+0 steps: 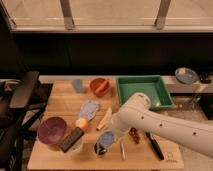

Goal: Place sponge in metal cup

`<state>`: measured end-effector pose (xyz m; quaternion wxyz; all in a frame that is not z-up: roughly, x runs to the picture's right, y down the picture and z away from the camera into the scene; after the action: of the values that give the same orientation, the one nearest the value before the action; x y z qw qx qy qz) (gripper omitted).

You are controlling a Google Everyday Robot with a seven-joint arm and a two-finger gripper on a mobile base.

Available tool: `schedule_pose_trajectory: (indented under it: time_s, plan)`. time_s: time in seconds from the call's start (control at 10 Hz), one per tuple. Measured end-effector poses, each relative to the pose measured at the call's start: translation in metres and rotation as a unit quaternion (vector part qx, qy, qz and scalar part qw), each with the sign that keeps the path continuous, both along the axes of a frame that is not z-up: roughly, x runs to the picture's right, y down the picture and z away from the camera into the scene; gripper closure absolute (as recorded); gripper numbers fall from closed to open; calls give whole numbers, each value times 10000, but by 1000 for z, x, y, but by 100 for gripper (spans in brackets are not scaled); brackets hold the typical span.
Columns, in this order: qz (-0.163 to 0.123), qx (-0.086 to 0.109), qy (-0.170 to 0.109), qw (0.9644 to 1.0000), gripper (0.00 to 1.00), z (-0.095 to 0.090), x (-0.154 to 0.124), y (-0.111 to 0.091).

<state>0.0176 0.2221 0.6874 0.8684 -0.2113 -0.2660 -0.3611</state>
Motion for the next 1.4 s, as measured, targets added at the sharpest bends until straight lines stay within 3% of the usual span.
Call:
schedule_pose_trajectory:
  time_s: [0.4,0.5,1.1,1.3,1.4]
  plan:
    - [-271,-85,-285,9992,100,-4,-27,23]
    - [-347,-114,-359,9987,96,-5,-34,29]
    - [-461,-280,-413,9977,35,1,-41,49]
    - [-477,-267,-404,9977,21,0,-42,49]
    - [-468,-251,-377,9979,20,0,-40,48]
